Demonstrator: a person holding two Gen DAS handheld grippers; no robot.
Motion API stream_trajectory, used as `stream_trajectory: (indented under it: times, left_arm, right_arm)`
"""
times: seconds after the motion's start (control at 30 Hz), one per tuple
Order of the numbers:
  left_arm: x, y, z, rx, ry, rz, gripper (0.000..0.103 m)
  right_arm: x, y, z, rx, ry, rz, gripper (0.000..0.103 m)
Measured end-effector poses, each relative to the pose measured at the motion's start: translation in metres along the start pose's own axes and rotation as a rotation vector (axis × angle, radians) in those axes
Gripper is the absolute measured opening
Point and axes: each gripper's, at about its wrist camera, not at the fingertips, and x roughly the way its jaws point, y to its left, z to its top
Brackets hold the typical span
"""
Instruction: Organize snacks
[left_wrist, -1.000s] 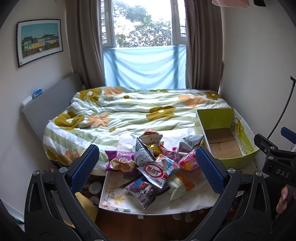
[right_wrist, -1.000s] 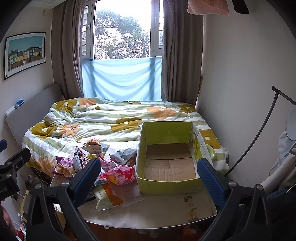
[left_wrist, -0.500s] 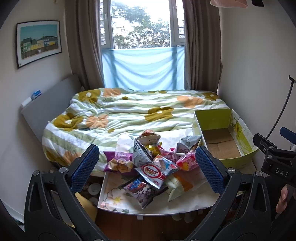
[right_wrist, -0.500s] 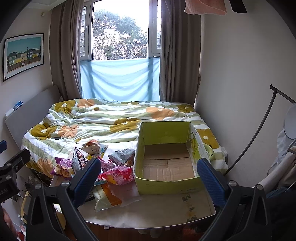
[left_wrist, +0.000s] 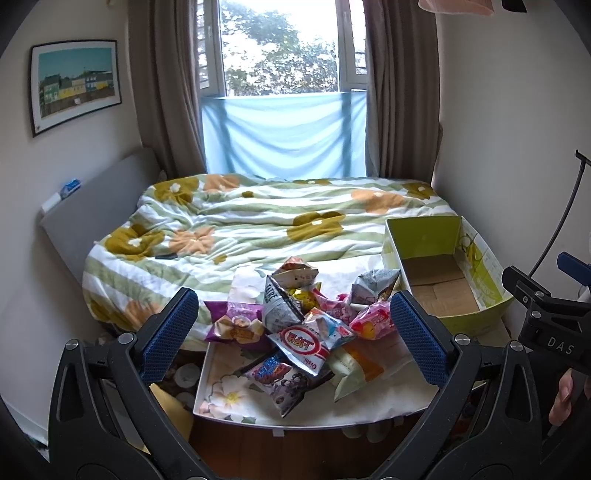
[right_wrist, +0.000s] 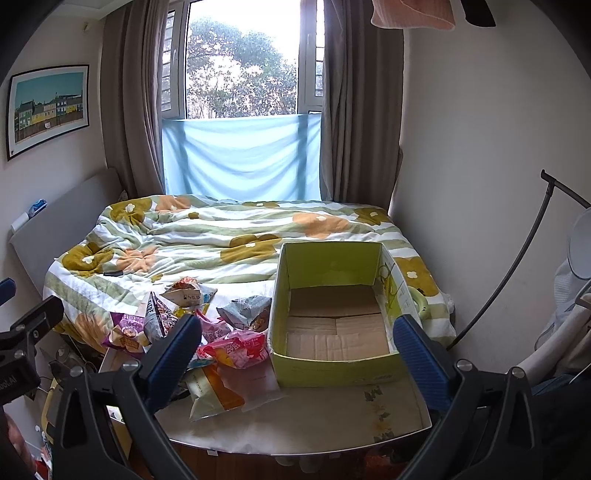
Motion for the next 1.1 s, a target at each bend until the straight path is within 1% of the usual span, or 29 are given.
stream_trajectory:
  times: [0.7, 0.8, 0.9, 1.0, 1.1]
  left_arm:
    - [0.004, -0.002, 0.006, -0.002, 0.005, -0.003, 0.103]
    - [0.007, 0.003, 0.006, -0.021, 0.033, 0.004, 0.103]
    - [0.016, 0.011, -0.004, -0.049, 0.084, 0.013, 0.103]
    - [0.029, 0.019, -0.025, -0.069, 0.126, 0.021, 0.103]
    - [0.047, 0.025, -0.049, -0.049, 0.183, 0.011, 0.103]
  right_arm:
    - [0.004, -0.004, 0.004, 0.003, -0.004, 0.001, 0.103]
    - [0.010, -0.006, 0.005, 0.011, 0.011, 0.020, 0.103]
    - [0.020, -0.009, 0.002, 0.011, 0.036, 0.069, 0.103]
    - [0.038, -0.008, -0.011, -0.002, 0.065, 0.125, 0.103]
    - [0.061, -0.002, -0.029, -0.021, 0.120, 0.155, 0.103]
